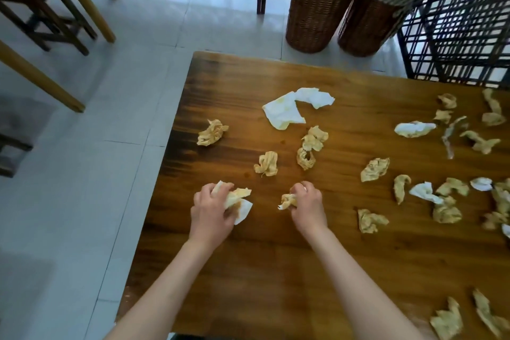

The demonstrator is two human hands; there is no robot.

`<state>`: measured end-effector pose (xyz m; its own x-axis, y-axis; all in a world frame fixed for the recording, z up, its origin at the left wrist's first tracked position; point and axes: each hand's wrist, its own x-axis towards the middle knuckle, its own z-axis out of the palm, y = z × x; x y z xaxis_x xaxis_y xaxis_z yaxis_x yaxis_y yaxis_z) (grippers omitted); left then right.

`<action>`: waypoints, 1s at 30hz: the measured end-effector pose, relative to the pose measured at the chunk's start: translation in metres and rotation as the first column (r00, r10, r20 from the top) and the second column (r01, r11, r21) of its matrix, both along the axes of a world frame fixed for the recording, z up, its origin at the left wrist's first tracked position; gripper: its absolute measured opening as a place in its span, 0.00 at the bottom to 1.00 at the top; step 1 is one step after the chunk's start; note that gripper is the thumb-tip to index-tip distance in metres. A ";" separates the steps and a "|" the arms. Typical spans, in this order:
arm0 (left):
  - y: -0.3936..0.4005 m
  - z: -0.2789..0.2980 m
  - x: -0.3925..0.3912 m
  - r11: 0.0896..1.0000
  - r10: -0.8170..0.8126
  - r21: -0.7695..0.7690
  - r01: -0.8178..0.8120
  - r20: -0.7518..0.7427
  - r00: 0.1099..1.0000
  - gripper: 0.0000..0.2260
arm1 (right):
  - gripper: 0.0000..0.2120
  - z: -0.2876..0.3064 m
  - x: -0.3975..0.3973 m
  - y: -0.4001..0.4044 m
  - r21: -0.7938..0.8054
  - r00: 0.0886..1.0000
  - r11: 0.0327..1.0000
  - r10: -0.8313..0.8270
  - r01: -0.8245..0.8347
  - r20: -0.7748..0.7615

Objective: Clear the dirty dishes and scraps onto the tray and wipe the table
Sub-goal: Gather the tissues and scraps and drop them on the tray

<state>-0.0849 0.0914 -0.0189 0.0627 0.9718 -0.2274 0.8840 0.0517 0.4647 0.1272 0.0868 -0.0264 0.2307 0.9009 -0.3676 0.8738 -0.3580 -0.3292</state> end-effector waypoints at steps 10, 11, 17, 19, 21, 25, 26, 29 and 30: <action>0.024 -0.011 0.018 0.999 0.002 0.041 -0.003 0.008 1.000 0.21 | 0.17 -0.002 0.015 0.021 0.174 0.997 0.984 -0.016 0.029 -0.079; 0.038 -0.009 0.019 0.997 0.012 0.075 -0.013 0.016 1.000 0.21 | 0.16 0.002 0.020 0.032 0.218 0.996 0.975 -0.030 0.049 -0.089; 0.131 0.000 0.027 0.991 0.050 0.127 -0.041 -0.068 0.996 0.24 | 0.17 0.023 0.048 0.101 0.311 0.993 0.946 -0.054 0.086 -0.109; 0.149 -0.005 0.025 0.995 0.046 0.092 -0.034 -0.131 0.990 0.26 | 0.23 0.020 0.054 0.114 0.228 0.998 0.973 -0.018 0.029 -0.054; 0.161 -0.011 0.022 0.999 0.035 0.004 -0.035 -0.192 0.981 0.28 | 0.34 0.015 0.057 0.122 0.056 1.000 0.998 0.022 -0.021 -0.015; 0.168 -0.021 0.020 0.996 0.002 -0.084 -0.023 -0.237 0.972 0.26 | 0.42 0.002 0.061 0.126 -0.192 0.996 0.978 0.074 -0.084 -0.056; 0.169 -0.021 0.019 0.998 0.015 -0.058 -0.028 -0.223 0.975 0.24 | 0.38 -0.001 0.061 0.125 -0.176 0.995 0.981 0.079 -0.087 -0.053; 0.169 -0.018 0.021 0.998 0.059 -0.020 -0.063 -0.167 0.984 0.21 | 0.23 -0.007 0.060 0.121 0.003 0.997 0.997 0.082 -0.082 -0.003; 0.169 -0.016 0.024 0.998 0.062 -0.008 -0.064 -0.144 0.988 0.21 | 0.20 -0.008 0.060 0.118 0.044 0.997 0.996 0.075 -0.074 -0.004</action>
